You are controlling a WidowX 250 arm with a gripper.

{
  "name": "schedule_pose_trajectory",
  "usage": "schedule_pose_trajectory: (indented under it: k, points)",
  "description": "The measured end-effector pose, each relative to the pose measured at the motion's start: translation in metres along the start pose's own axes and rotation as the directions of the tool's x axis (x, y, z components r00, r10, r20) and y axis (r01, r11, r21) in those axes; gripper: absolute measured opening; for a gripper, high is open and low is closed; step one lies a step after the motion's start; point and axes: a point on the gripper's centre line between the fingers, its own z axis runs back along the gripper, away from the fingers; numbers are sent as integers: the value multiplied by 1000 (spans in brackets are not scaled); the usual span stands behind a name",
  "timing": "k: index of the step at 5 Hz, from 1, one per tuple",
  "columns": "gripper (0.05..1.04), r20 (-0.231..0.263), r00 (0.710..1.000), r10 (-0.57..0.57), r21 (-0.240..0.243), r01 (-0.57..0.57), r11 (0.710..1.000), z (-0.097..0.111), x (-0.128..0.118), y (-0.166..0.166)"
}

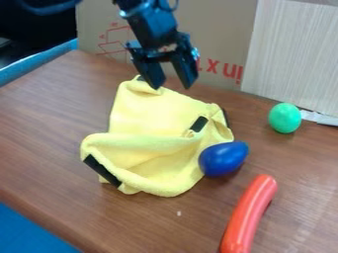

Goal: Unfold cloth from top right to bottom left

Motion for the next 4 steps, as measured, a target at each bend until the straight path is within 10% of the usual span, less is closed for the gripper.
schedule_pose_trajectory:
  k: [4]
  points:
    - [1000,43,999,2,82,-5,997,-51,-6,3]
